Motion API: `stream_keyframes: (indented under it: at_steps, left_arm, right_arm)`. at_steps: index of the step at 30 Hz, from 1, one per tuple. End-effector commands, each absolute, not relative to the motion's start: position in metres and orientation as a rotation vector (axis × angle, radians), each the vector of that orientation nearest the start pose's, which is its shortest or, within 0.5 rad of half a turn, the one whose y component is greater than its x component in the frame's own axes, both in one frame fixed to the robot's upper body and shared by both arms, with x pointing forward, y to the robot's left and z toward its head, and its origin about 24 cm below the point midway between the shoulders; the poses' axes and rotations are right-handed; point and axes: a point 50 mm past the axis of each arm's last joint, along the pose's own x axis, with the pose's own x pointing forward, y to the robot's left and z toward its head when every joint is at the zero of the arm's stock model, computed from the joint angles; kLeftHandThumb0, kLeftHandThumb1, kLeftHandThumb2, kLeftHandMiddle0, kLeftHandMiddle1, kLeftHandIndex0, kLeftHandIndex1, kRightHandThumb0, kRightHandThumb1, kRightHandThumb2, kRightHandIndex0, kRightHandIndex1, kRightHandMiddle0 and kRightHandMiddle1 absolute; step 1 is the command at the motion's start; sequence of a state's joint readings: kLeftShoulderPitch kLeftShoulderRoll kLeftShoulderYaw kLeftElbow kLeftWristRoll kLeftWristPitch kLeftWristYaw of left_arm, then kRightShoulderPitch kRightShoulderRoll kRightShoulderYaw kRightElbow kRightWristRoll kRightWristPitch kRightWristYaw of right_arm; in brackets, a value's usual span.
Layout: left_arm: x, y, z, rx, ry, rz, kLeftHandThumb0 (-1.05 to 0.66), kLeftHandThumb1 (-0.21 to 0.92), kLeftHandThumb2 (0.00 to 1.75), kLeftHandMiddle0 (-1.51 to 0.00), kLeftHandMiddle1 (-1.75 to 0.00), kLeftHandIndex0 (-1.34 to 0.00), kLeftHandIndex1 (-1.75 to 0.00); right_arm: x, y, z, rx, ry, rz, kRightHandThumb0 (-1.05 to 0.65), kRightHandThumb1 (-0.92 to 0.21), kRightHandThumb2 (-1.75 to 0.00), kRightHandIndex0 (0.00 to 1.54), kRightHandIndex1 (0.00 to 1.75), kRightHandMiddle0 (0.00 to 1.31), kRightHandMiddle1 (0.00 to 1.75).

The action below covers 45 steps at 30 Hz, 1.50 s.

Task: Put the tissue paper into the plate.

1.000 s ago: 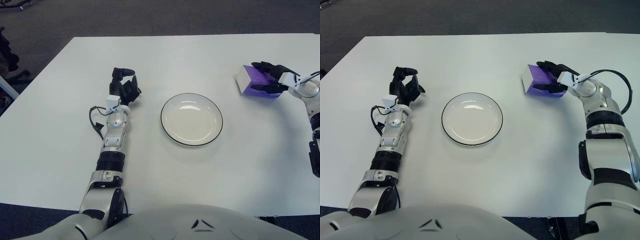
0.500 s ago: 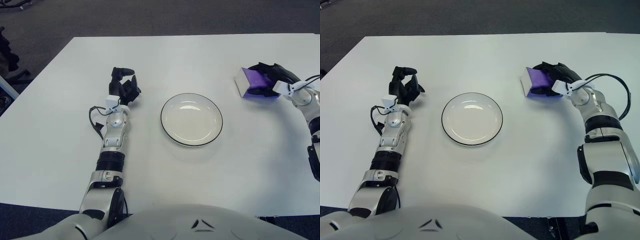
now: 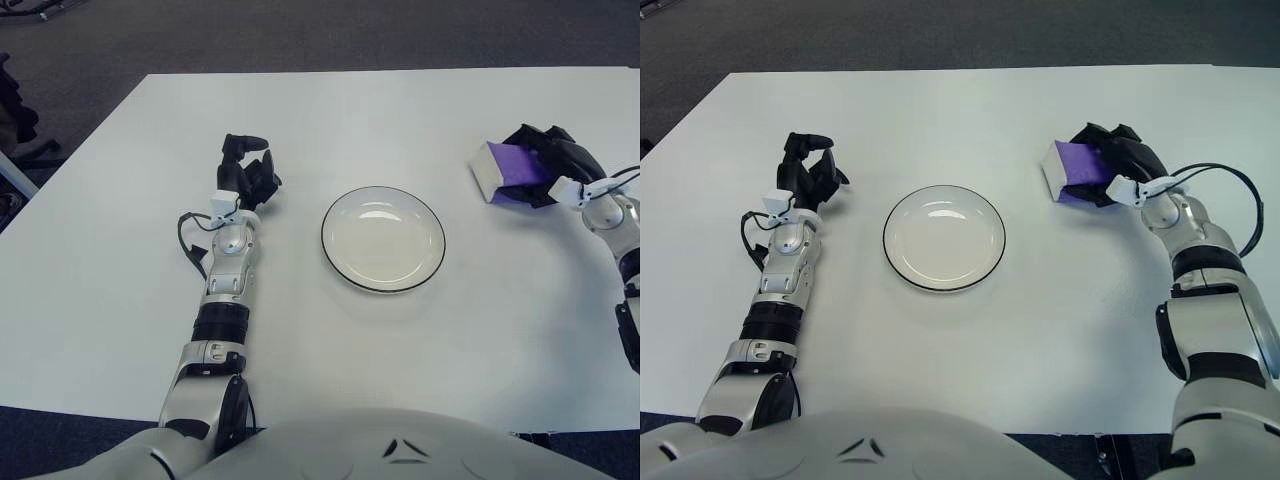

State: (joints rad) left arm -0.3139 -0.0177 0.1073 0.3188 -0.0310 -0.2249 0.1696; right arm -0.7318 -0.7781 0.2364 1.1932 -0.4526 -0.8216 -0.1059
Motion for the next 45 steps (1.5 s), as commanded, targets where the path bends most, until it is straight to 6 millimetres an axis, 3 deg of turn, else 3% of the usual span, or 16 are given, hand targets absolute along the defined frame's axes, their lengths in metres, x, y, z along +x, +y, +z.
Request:
stream_keyframes:
  at_steps: [1, 11, 18, 28, 37, 45]
  left_arm:
    - [0.269, 0.161, -0.002, -0.085, 0.065, 0.231, -0.37, 0.76, 0.73, -0.85, -1.75, -0.3, -1.75]
    - [0.269, 0.161, -0.002, -0.086, 0.064, 0.232, -0.37, 0.76, 0.73, -0.85, -1.75, -0.3, -1.75]
    - [0.27, 0.161, -0.002, -0.086, 0.063, 0.23, -0.37, 0.76, 0.73, -0.85, -1.75, -0.3, -1.75]
    - [0.27, 0.162, -0.001, -0.085, 0.06, 0.229, -0.37, 0.76, 0.73, -0.85, -1.75, -0.3, -1.75]
    - [0.27, 0.162, -0.001, -0.084, 0.062, 0.227, -0.37, 0.76, 0.73, -0.85, -1.75, -0.3, -1.75]
    - [0.27, 0.162, -0.001, -0.081, 0.065, 0.223, -0.37, 0.76, 0.72, -0.85, -1.75, -0.3, -1.75]
  right_arm:
    - [0.32, -0.31, 0.094, -1.169, -0.13, 0.194, 0.0, -0.36, -1.25, 0.55, 1.67, 0.42, 1.75]
    - [0.324, -0.309, 0.111, -1.147, -0.239, 0.123, 0.0, -0.35, -1.26, 0.56, 1.67, 0.43, 1.75]
    - [0.332, -0.302, 0.133, -1.065, -0.327, 0.092, 0.0, -0.34, -1.27, 0.57, 1.67, 0.43, 1.75]
    - [0.331, -0.265, 0.165, -0.852, -0.544, 0.053, 0.0, -0.33, -1.29, 0.57, 1.7, 0.43, 1.75]
    - [0.322, -0.231, 0.191, -0.88, -0.661, 0.088, 0.0, -0.3, -1.33, 0.57, 1.74, 0.47, 1.73]
    - [0.316, -0.197, 0.21, -0.896, -0.799, 0.222, 0.0, -0.28, -1.33, 0.58, 1.75, 0.52, 1.66]
